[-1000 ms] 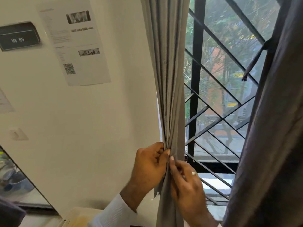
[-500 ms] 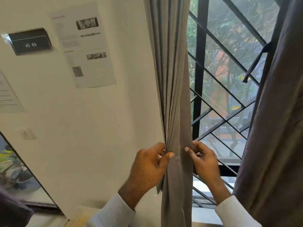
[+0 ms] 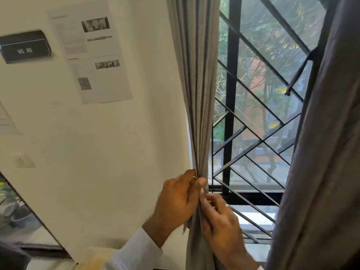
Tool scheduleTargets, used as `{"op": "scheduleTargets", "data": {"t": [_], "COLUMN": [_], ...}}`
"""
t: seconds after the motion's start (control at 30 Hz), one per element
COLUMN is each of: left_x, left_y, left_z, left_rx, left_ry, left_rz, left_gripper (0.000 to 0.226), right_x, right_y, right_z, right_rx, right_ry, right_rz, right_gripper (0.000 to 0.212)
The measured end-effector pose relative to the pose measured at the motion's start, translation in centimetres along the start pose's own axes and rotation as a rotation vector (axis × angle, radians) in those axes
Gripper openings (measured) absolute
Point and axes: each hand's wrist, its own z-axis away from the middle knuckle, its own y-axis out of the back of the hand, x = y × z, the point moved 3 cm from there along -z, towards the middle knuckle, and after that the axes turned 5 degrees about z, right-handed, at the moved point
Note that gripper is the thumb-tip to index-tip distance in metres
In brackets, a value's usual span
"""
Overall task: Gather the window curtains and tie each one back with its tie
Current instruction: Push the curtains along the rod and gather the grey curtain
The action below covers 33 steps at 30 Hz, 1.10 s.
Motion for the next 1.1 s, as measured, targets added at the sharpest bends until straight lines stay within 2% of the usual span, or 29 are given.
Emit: {"op": "scheduleTargets", "data": {"t": [0.1, 0.17, 0.23, 0.27, 0.33, 0.4, 0.5, 0.6, 0.67, 0.73, 0.8, 0.87, 0.93, 0.97, 1.03, 1.1], "left_x": [-0.9, -1.9, -2.4, -2.4, -2.1, -2.2, -3.0, -3.6, -3.3, -2.9, -2.4, -1.9, -1.8, -1.9, -2.6, -3.5], "left_y": [0.3, 0.6, 0.7, 0.7, 0.8, 1.0, 1.2, 1.5, 1.4, 0.7, -0.5, -1.2, -1.1, -0.9, -0.7, -0.7], "left_z": [-0.4, -0.4, -0.3, -0.2, 0.1, 0.1, -0.1, -0.1, 0.0, 0.2, 0.4, 0.1, -0.3, -0.6, -0.8, -1.2], "left_rx": [-0.015, -0.014, -0.077, -0.124, -0.232, -0.268, -0.119, 0.079, 0.158, 0.183, 0.166, 0.137, 0.074, 0.021, -0.083, -0.094], "left_ry": [-0.018, 0.043, 0.117, 0.145, 0.165, 0.159, 0.188, 0.108, 0.047, 0.015, 0.007, 0.027, 0.022, 0.009, 0.017, 0.070], "left_rz": [0.104, 0.249, 0.476, 0.582, 0.712, 0.737, 0.588, 0.184, -0.049, -0.135, -0.130, -0.014, 0.109, 0.137, 0.128, 0.146], "left_gripper": [0.020, 0.024, 0.025, 0.028, 0.033, 0.033, 0.027, 0.027, 0.033, 0.027, 0.024, 0.024, 0.024, 0.021, 0.016, 0.020], "right_x": [0.9, 2.5, 4.5, 4.9, 5.3, 5.3, 5.7, 5.2, 3.8, 1.7, 0.0, -0.6, -0.2, 0.1, 0.7, 1.1], "right_y": [1.7, 2.5, 2.6, 2.5, 1.9, 1.8, 2.2, 2.6, 2.9, 2.6, 1.5, 0.3, -0.4, -0.4, -0.1, 0.0], "right_z": [-0.5, -1.4, -2.6, -3.3, -4.4, -5.3, -5.6, -4.9, -4.1, -2.8, -1.7, -0.9, -0.3, -0.3, -0.5, -0.7], "right_rx": [-0.043, 0.091, 0.139, 0.075, -0.114, -0.177, 0.028, 0.169, 0.232, 0.257, 0.196, 0.083, -0.017, -0.052, -0.104, -0.127], "right_ry": [0.044, -0.088, -0.350, -0.454, -0.535, -0.567, -0.640, -0.571, -0.400, -0.220, -0.153, -0.119, -0.096, -0.064, 0.067, 0.110], "right_rz": [-0.171, -0.320, -0.504, -0.638, -0.808, -0.897, -0.808, -0.666, -0.492, -0.292, -0.170, -0.122, -0.125, -0.107, -0.033, -0.140], "right_gripper": [0.041, 0.026, 0.029, 0.036, 0.046, 0.038, 0.015, 0.007, 0.010, 0.014, 0.032, 0.054, 0.067, 0.066, 0.049, 0.037]}}
